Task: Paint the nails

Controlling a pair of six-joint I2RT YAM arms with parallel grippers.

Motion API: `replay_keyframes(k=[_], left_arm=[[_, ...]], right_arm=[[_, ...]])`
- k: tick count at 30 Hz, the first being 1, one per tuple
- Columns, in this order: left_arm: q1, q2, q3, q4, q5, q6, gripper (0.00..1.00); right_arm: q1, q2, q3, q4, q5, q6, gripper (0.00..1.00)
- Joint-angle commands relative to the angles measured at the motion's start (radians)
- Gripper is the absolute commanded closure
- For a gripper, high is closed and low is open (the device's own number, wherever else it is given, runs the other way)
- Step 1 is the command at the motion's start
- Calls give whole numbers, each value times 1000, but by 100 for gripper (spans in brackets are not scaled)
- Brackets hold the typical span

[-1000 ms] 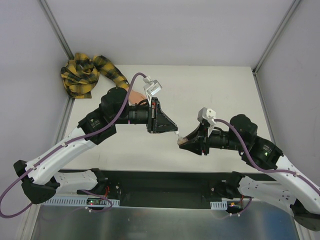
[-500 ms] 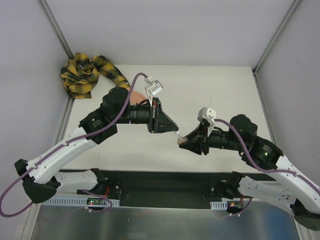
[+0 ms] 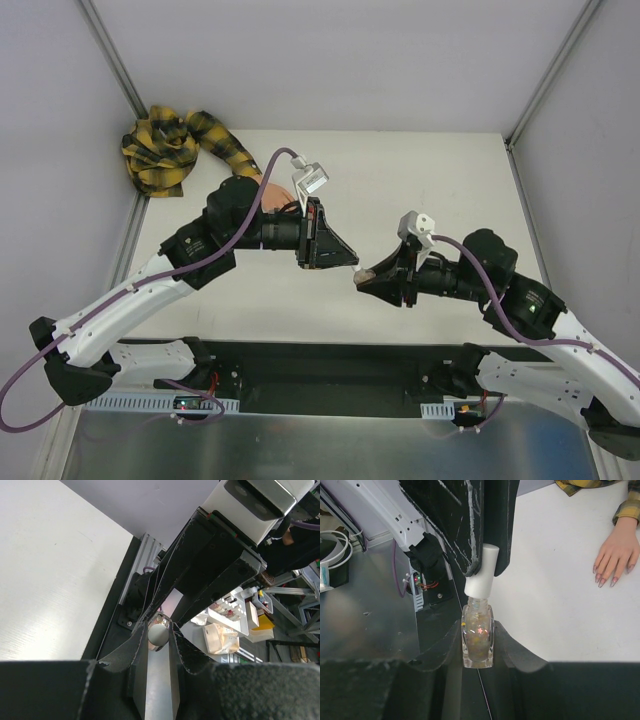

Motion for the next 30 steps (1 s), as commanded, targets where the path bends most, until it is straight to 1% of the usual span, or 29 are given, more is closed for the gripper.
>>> replay_keyframes(k=[1,8,11,15,18,20,21,22,25,26,28,29,30], left_arm=[[-15,-10,-11,18,10,11,100],[-25,6,-13,13,-2,35,100],[-31,10,-17,-13,-16,80,100],[-31,15,-28,-45,-37,156,100],[-31,6,-29,-50,-14,210,100],[-31,13,-25,-50,68,241,100],[-31,16,-23,-50,108,277,100],[-31,19,-23,-50,200,298,100],[-31,26,-34,-41,329,368,100],[-31,24,-34,-38,393,381,100],[-31,20,-31,-9,443,390,100],[-31,19,-33,16,516,382,100],[-33,16,-33,81,539,358,100]], right_arm=[[5,-12,22,85,27,19,100],[9,-1,30,131,45,37,100],[9,9,48,168,87,43,100],[8,58,108,217,93,31,100],[8,63,95,282,134,-1,100],[6,77,94,326,150,-10,100],[8,89,128,329,131,-12,100],[6,103,146,329,107,-13,100],[8,108,182,369,13,-1,100],[8,101,186,407,-51,6,100],[8,92,223,423,-143,34,100],[6,95,239,436,-238,49,100],[9,100,249,456,-276,71,100]])
